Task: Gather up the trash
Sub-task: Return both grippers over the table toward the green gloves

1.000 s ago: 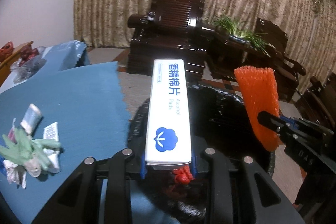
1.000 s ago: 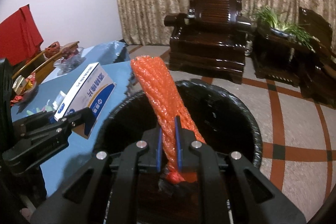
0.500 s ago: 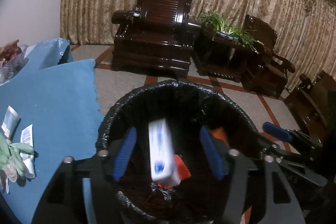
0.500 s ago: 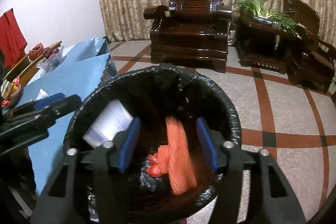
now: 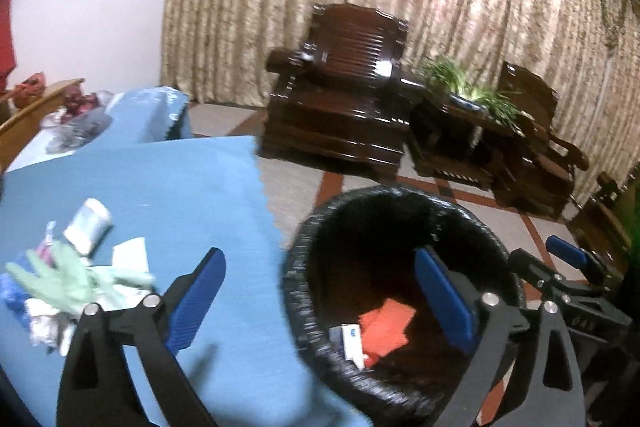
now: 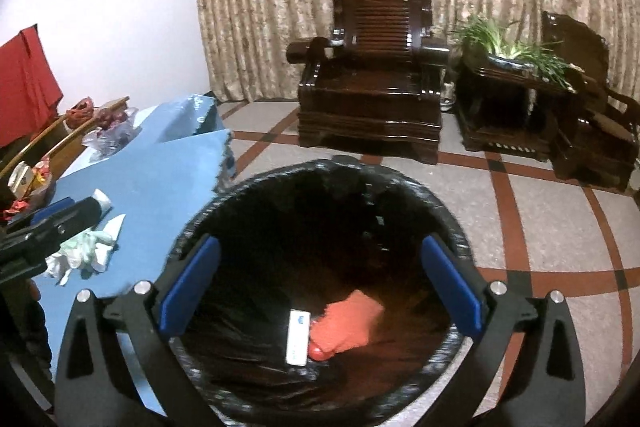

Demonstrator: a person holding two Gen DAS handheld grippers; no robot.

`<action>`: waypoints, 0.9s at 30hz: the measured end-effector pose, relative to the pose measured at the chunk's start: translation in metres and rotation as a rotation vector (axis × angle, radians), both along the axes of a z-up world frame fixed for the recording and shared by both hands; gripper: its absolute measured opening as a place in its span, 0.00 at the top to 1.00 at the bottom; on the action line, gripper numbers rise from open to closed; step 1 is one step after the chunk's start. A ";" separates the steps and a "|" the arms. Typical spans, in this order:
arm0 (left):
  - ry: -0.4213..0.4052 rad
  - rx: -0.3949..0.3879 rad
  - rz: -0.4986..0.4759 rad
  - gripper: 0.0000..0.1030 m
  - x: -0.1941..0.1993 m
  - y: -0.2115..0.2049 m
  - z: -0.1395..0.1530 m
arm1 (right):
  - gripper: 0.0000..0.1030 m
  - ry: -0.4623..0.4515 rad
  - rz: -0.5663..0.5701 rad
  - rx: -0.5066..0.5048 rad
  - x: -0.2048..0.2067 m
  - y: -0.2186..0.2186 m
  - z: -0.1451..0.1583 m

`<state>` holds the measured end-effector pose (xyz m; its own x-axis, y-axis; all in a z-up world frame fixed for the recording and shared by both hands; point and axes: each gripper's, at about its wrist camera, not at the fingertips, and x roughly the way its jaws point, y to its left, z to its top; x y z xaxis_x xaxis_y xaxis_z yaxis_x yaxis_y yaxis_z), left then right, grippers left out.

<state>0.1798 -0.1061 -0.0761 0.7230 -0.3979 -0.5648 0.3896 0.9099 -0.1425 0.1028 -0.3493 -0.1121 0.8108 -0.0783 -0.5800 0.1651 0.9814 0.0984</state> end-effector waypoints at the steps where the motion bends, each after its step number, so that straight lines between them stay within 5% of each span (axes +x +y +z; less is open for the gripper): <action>1: -0.007 0.001 0.018 0.06 -0.003 0.009 0.002 | 0.05 -0.001 0.009 0.002 0.002 0.005 0.002; 27: 0.005 0.086 0.452 0.08 -0.051 0.239 -0.026 | 0.05 0.005 0.437 -0.024 0.060 0.208 -0.007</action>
<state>0.1289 0.1325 -0.1022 0.8106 0.0047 -0.5856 -0.0494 0.9970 -0.0603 0.1628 -0.1410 -0.1193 0.7678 0.2579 -0.5865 -0.2654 0.9612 0.0752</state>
